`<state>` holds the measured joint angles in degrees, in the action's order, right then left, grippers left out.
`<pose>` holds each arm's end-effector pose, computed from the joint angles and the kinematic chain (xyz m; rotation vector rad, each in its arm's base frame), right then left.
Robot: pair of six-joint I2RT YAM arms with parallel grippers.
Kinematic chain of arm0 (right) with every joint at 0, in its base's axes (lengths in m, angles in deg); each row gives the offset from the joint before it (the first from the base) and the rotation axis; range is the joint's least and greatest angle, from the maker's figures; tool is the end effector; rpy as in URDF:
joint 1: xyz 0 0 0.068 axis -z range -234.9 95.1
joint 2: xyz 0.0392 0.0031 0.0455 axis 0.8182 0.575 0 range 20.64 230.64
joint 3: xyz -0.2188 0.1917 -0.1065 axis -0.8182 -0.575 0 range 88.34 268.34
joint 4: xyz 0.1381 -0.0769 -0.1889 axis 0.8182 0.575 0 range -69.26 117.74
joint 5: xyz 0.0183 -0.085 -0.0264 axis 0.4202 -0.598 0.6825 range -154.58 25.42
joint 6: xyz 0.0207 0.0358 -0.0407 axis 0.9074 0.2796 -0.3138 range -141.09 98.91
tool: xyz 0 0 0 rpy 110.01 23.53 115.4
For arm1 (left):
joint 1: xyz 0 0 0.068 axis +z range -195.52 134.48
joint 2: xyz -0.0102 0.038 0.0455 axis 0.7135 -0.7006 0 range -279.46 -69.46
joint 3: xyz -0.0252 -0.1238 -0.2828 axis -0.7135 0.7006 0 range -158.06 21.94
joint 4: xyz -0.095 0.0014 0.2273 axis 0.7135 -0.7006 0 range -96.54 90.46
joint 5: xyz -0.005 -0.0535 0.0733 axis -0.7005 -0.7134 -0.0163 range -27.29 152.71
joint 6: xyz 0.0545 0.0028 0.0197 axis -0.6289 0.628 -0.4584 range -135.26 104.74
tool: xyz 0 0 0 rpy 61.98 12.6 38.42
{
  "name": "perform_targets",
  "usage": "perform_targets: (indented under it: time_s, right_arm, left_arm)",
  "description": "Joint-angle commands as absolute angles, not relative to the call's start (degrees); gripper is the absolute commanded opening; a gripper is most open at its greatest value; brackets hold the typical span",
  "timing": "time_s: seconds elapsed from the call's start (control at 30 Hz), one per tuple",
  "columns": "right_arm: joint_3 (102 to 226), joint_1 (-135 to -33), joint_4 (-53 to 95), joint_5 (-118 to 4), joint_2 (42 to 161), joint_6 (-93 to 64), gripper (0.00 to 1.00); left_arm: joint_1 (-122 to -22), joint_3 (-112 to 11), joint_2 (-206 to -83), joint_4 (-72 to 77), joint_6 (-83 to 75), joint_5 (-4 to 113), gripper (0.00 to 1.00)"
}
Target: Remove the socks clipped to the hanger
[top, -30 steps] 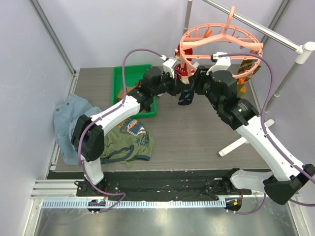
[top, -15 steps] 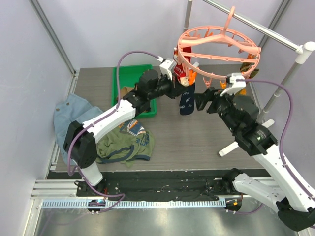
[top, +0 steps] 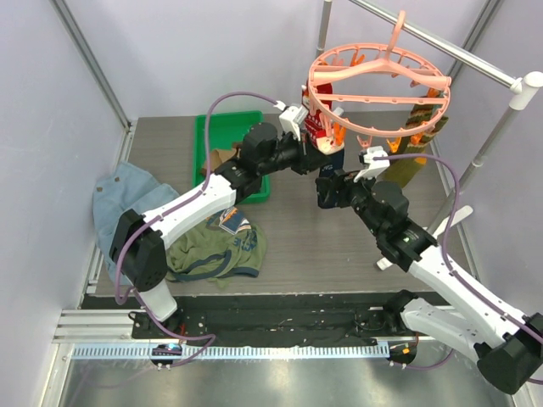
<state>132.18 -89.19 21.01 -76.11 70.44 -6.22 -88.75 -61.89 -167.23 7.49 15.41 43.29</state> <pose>0.1475 0.0904 0.3677 -0.1344 1.6945 0.4761 0.2891 -0.2907 0.4022 0.4751 1.7858 -1.2228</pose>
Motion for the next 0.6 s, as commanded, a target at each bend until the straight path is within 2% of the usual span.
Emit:
perform_targets:
  time_s: [0.0,0.2,0.3,0.33,0.37,0.43,0.47,0.5,0.57]
  right_arm:
    - [129.9,-89.8,7.2,-79.7,73.5,-7.4,0.79]
    - [127.6,-90.7,-1.2,-85.7,78.3,-8.1,0.78]
    - [127.5,-91.0,-2.2,-89.5,79.9,-8.2,0.67]
    - [127.4,-91.0,-2.4,-91.8,80.3,-8.3,0.61]
    - [127.2,-91.0,-3.3,-92.6,80.5,-8.3,0.46]
    - [126.1,-91.0,-5.2,-93.1,80.4,-8.4,0.28]
    - [125.8,-91.0,-6.5,-92.6,80.3,-8.5,0.11]
    - [125.3,-90.9,-6.9,-92.4,80.2,-8.6,0.03]
    - [125.2,-91.0,-6.6,-91.6,79.8,-8.6,0.01]
  left_arm:
    - [-89.4,-63.3,-164.8,9.3,17.1,42.7,0.00]
    - [-89.9,-64.3,-165.1,9.3,19.2,42.7,0.00]
    - [-90.5,-64.3,-164.8,9.3,19.5,43.3,0.00]
    - [-90.6,-64.3,-164.9,9.3,19.7,43.4,0.00]
    - [-90.7,-64.3,-165.0,9.3,20.5,43.4,0.00]
    - [-90.8,-64.5,-165.3,9.4,21.1,43.3,0.00]
    - [-91.0,-64.5,-165.5,9.5,21.4,43.3,0.00]
    - [-91.0,-64.6,-165.6,9.5,21.6,43.3,0.00]
    - [-91.0,-64.6,-165.7,9.5,21.7,43.2,0.00]
